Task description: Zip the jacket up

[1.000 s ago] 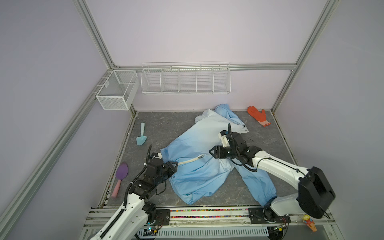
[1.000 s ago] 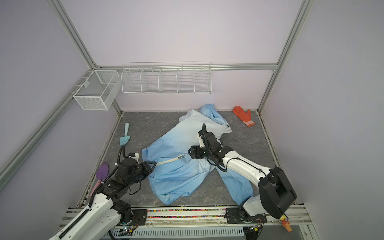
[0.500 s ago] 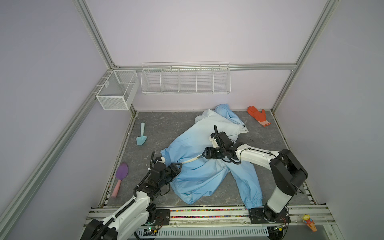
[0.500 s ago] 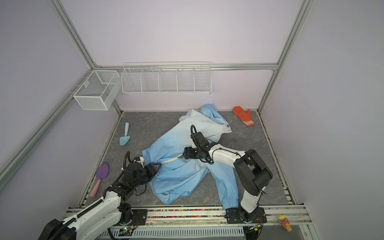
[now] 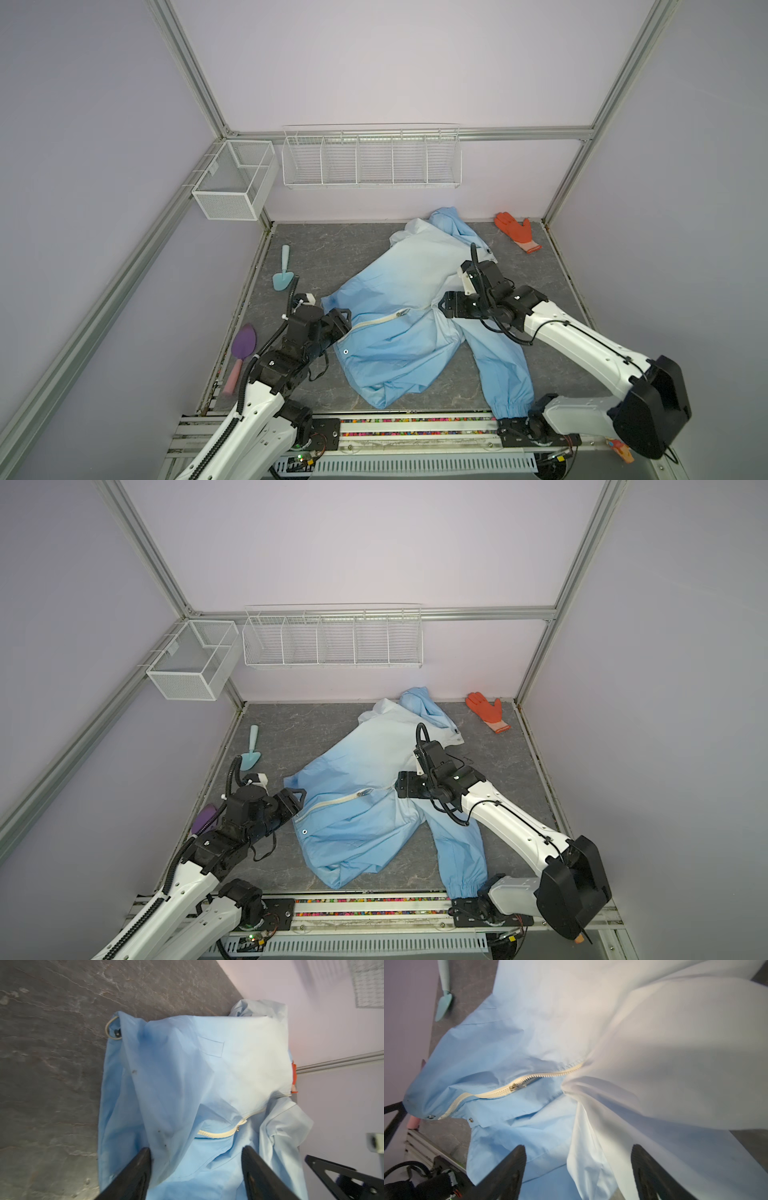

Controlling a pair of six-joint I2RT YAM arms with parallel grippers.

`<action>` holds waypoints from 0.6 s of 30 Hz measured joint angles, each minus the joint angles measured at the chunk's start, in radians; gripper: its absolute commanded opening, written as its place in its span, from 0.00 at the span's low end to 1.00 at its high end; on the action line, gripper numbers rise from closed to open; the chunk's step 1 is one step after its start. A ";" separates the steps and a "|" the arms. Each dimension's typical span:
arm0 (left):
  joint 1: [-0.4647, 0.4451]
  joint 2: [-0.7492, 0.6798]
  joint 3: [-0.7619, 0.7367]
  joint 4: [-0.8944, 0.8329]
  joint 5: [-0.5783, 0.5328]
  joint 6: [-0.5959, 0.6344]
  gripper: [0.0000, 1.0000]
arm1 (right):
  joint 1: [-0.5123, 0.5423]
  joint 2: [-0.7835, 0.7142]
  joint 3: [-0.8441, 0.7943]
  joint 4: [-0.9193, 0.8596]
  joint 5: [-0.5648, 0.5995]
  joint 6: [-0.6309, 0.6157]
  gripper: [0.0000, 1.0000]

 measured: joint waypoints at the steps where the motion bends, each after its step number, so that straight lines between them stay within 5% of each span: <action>1: -0.002 -0.001 0.015 -0.040 -0.010 0.010 0.68 | 0.000 -0.013 0.006 -0.032 0.019 -0.004 0.86; 8: -0.007 -0.045 0.194 -0.154 -0.003 0.139 0.69 | 0.002 -0.098 0.051 -0.064 -0.074 -0.065 0.77; 18: -0.095 0.258 0.151 0.194 0.181 0.417 0.78 | 0.057 0.178 0.149 0.151 -0.321 -0.028 0.71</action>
